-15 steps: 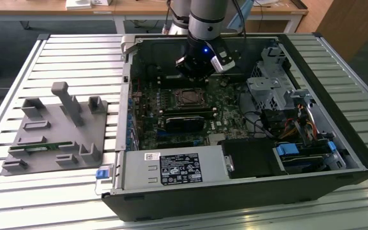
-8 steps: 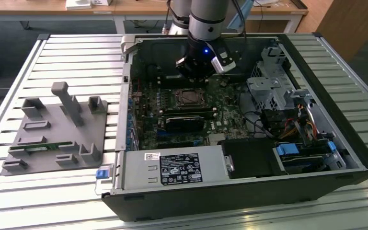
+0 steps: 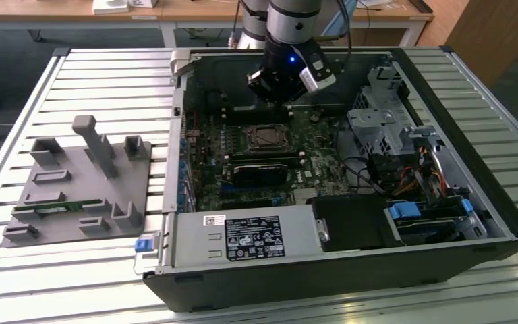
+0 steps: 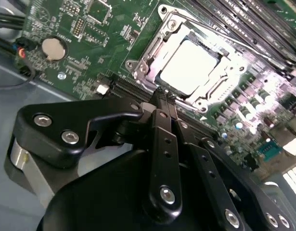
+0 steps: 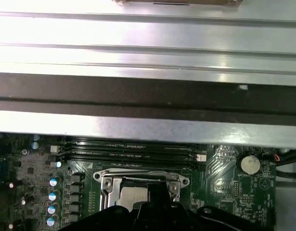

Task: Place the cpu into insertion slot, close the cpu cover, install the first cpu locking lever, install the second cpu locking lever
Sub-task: 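Install the second cpu locking lever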

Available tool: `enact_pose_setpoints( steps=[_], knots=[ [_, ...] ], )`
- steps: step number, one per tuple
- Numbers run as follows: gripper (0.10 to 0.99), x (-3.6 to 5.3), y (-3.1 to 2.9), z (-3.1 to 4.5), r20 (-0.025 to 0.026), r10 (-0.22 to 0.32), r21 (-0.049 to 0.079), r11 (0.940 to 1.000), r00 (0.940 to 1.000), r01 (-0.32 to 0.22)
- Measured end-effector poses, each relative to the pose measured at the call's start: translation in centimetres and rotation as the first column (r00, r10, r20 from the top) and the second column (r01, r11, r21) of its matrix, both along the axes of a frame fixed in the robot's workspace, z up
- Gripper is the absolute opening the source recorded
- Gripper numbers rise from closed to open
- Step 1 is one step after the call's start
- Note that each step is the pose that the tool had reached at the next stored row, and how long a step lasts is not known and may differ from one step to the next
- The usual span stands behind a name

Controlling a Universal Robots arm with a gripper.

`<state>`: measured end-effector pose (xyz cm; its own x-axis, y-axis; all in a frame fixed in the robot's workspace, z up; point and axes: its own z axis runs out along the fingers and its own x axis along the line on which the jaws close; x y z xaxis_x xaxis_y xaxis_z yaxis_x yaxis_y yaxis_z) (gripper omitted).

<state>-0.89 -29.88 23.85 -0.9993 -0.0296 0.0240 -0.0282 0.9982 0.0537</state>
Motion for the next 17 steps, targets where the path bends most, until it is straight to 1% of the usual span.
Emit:
enact_pose_setpoints(
  steps=[1,3,5,12,17],
  knots=[
    [0.106,0.0,-0.02,0.15,0.0011,0.0,0.0,1.0,1.0,0.0],
    [0.106,0.0,-0.19,0.18,0.0038,0.0,0.0,1.0,1.0,0.0],
    [0.106,0.0,-0.51,0.18,0.0041,0.0,0.0,1.0,1.0,0.0],
    [0.106,0.0,-2.27,0.17,0.0041,0.0,0.0,1.0,1.0,0.0],
    [0.106,0.0,-3.25,0.14,0.0039,0.0,0.0,1.0,1.0,0.0]
  ],
)
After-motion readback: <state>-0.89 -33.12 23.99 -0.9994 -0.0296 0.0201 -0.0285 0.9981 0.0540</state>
